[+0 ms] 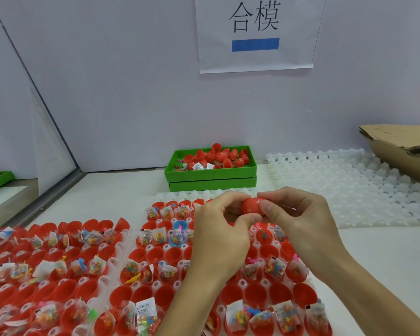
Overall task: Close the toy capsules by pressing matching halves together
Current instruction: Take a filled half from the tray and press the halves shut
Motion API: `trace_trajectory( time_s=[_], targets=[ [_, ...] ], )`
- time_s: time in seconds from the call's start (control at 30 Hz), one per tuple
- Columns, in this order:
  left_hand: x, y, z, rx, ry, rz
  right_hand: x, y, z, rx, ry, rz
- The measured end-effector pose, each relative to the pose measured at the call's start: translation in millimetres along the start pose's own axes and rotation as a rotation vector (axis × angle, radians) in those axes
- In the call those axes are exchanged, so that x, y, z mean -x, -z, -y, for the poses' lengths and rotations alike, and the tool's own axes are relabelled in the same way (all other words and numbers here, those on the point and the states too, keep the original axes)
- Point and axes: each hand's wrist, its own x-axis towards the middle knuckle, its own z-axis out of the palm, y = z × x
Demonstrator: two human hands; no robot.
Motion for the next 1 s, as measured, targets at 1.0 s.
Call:
trace_trajectory(
  time_s=[1.0],
  targets=[
    [-4, 2, -1, 0.088, 0.131, 0.030, -60, 10, 6, -0.111, -0.128, -0.103]
  ],
)
